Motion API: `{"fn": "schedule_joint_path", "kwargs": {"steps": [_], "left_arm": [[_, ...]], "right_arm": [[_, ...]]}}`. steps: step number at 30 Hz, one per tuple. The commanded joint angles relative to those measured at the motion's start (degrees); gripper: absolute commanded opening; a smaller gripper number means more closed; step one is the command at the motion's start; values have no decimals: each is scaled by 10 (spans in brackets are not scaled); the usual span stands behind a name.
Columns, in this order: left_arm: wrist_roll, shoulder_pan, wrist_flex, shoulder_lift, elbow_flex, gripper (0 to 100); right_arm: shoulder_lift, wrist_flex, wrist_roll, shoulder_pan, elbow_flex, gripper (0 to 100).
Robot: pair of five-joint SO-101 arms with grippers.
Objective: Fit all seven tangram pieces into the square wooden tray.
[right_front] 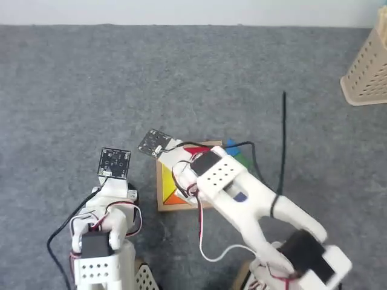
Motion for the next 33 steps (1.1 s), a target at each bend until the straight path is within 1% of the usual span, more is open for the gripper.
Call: {"fn": "schedule_joint_path", "kwargs": {"steps": [1,8,11,13,18,22,25,29,33], "left_arm": [[4,1,0,-13,-5,71],[4,1,0,-13,-5,71],[4,1,0,-13,-5,71],[4,1,0,-13,-5,71],[4,1,0,-13,-5,71],[4,1,0,-13,-5,71],[4,1,0,-13,-5,71],[4,1,0,-13,-5,71],[4,1,0,-13,-5,71]], "right_arm": [[-68,36,15,29,-13,127],[-65,64,74,231,-27,128],[-36,64,82,273,-26,128],[-15,64,80,283,-26,128],[29,52,68,281,-27,131],[38,22,69,281,-27,213],[40,6,86,274,-30,252],[41,-29,94,252,-30,254],[42,-39,136,241,-28,253]]}}
